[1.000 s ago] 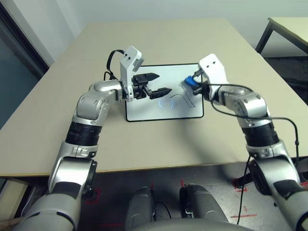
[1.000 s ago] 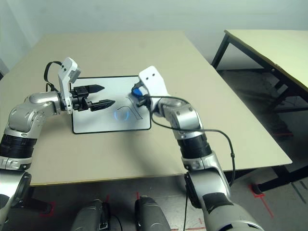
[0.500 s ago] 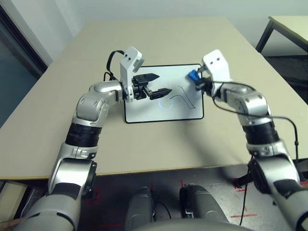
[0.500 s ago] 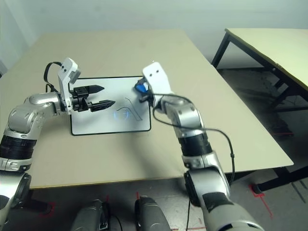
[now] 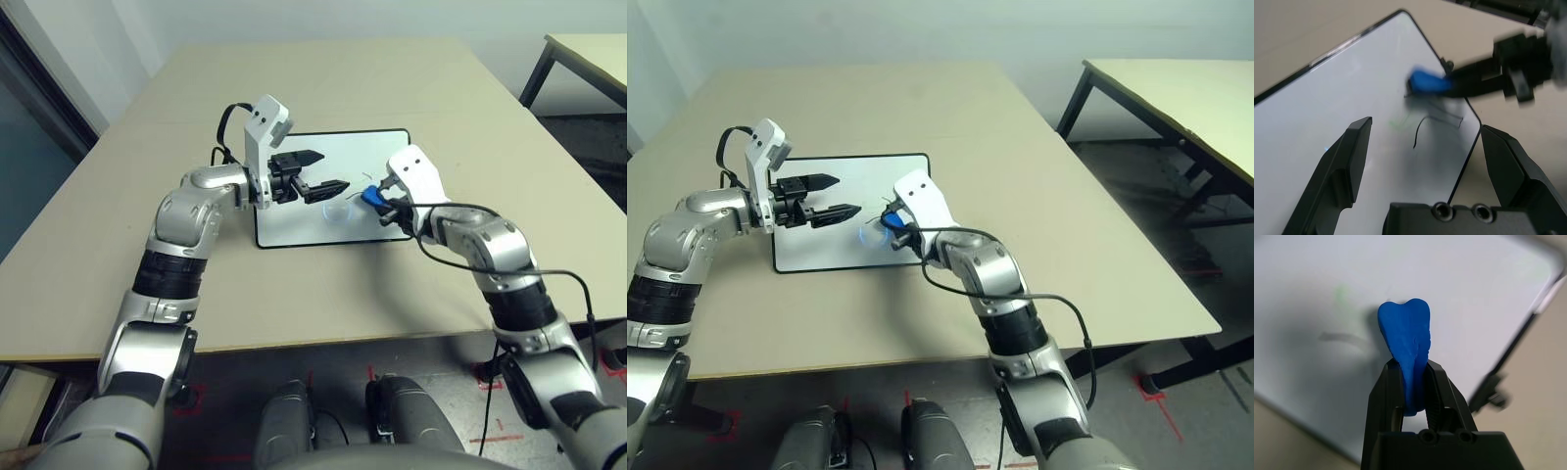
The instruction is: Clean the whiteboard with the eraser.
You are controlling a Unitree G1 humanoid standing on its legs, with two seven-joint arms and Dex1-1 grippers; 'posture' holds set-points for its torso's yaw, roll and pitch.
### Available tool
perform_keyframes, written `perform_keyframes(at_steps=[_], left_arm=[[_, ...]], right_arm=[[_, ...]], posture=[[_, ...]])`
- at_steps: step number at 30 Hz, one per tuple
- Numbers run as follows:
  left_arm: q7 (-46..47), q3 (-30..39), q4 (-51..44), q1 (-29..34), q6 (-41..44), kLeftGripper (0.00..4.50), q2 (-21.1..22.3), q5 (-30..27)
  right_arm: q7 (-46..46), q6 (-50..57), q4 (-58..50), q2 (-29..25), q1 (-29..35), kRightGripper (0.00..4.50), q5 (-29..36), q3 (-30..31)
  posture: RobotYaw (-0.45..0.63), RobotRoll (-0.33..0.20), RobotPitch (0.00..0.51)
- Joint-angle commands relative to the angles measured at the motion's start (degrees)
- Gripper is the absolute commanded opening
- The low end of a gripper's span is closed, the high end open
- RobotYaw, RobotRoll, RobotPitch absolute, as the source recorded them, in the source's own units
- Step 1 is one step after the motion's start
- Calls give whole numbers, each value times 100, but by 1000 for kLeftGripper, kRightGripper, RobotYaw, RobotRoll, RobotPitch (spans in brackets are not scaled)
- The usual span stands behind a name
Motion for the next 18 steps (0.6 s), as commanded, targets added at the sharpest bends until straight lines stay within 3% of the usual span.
perform_keyframes(at_steps=[1, 11, 18], left_arm=[[-60, -119, -132, 177, 190, 4500, 102, -11], [-23, -80, -411, 327, 489, 4500, 148, -77], [-9, -89, -402, 347, 514, 4500, 171, -101]], right_arm=[[6, -243, 185, 22, -72, 586, -99, 20], [297, 711, -1129, -13, 1058, 584, 20, 778], [237, 460, -522, -182, 792, 584, -134, 484]], posture=[[-74, 0, 69], [-66, 0, 88], [-71, 0, 97]])
